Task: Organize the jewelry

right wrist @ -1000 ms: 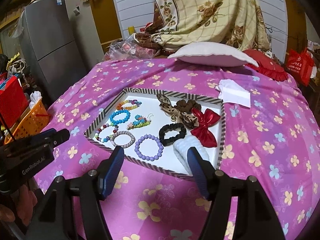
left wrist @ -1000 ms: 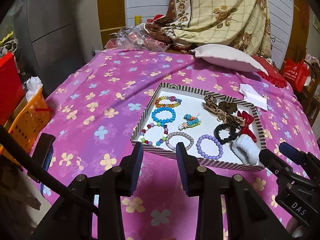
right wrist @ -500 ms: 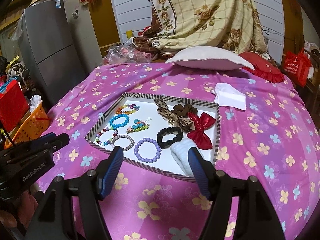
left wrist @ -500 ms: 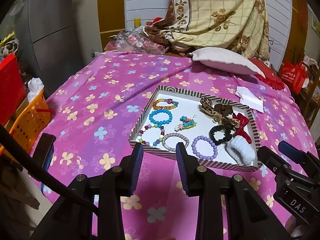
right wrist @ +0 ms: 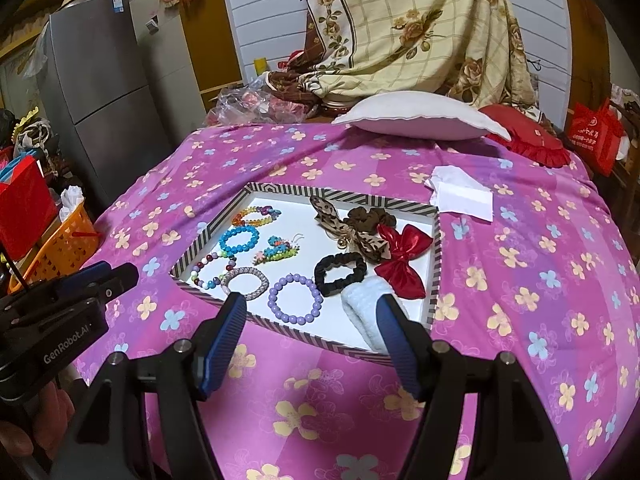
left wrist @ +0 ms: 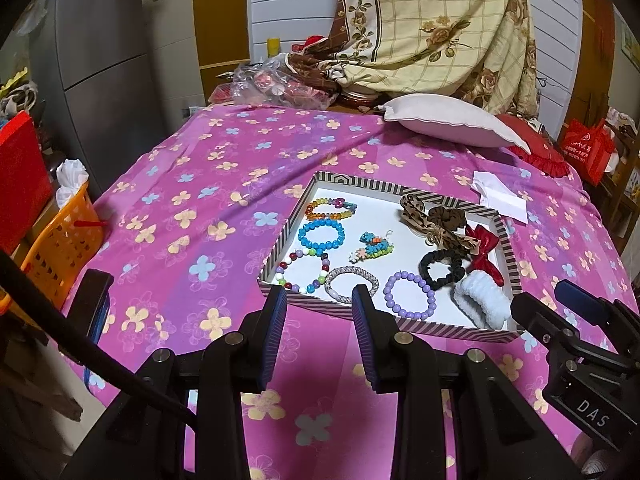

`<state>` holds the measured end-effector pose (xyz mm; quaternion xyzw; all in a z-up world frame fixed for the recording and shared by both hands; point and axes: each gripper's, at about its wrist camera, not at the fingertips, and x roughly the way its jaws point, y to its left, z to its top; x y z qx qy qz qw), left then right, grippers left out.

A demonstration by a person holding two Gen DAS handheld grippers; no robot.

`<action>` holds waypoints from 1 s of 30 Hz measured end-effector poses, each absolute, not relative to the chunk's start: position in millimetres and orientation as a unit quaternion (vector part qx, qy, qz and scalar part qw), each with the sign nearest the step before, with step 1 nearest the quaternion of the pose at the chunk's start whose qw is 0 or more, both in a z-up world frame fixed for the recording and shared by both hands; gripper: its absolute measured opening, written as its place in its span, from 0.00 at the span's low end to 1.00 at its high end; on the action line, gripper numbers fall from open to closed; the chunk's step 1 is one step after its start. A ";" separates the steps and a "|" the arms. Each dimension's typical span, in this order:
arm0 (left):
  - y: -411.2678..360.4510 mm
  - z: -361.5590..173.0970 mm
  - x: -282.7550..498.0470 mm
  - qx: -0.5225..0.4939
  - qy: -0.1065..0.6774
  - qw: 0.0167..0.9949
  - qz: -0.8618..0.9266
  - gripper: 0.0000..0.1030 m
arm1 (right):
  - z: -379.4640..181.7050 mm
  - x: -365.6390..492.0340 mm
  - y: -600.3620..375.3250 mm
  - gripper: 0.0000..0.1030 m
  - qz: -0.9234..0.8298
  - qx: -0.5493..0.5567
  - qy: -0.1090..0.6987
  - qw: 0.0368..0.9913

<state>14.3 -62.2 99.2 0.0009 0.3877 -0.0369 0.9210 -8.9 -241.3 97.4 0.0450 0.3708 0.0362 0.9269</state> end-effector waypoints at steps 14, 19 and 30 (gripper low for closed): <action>-62.7 98.6 14.3 0.001 0.389 0.920 -0.038 0.47 | 95.1 -4.3 -236.8 0.68 0.041 0.040 0.375 0.925; -62.3 97.3 15.5 0.002 0.391 0.920 -0.037 0.47 | 94.2 -3.0 -237.2 0.68 0.040 0.040 0.376 0.925; -61.8 93.3 18.4 0.005 0.393 0.919 -0.038 0.47 | 86.4 0.8 -239.0 0.68 0.041 0.041 0.384 0.922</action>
